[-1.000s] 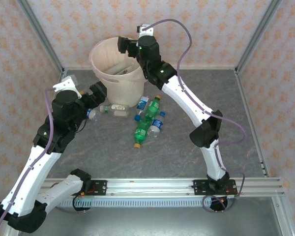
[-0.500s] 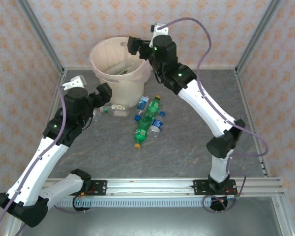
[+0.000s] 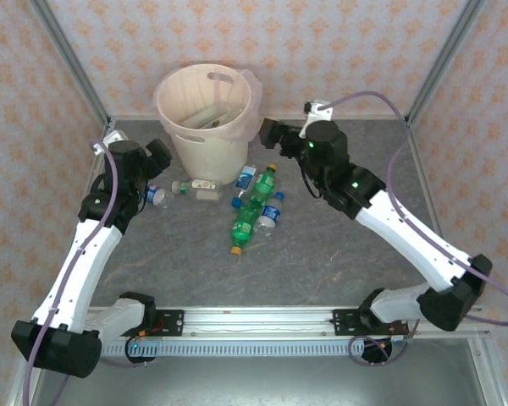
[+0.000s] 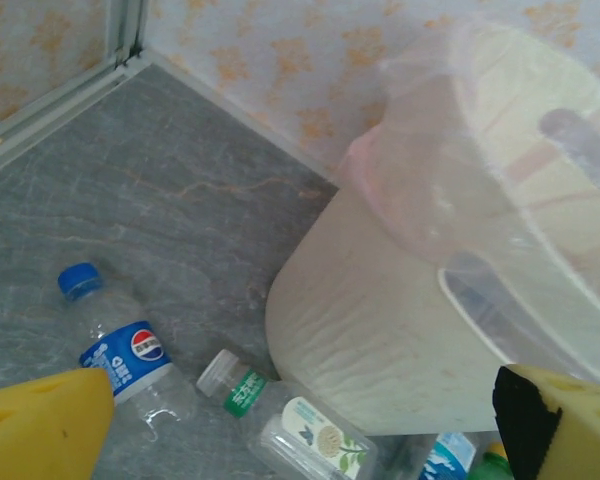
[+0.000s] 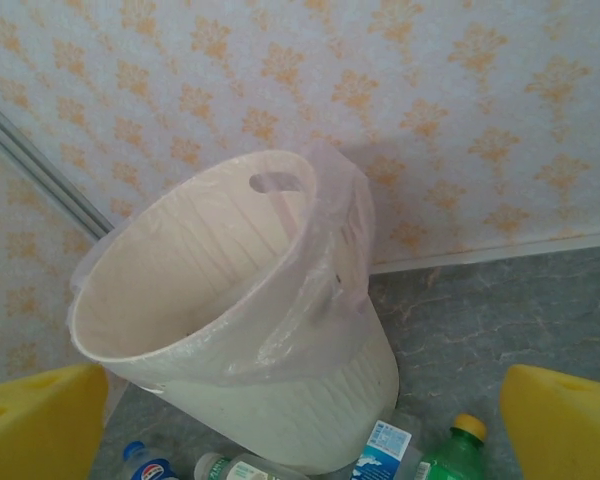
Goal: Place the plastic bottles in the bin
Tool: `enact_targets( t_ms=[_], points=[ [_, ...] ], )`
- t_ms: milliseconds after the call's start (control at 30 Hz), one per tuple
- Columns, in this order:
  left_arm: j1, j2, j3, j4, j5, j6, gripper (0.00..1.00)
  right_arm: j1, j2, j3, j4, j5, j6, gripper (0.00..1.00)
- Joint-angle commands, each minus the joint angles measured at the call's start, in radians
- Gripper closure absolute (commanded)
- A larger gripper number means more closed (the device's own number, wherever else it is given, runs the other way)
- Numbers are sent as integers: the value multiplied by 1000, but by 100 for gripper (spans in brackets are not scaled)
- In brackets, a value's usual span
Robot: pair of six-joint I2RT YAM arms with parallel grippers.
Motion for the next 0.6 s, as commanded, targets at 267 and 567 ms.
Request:
enact_targets(
  t_ms=[267, 567],
  points=[
    [254, 185, -102, 64, 251, -49, 9, 6, -215, -165, 9, 54, 122, 0],
    [448, 441, -20, 69, 345, -27, 24, 5, -287, -214, -39, 32, 151, 0]
  ],
)
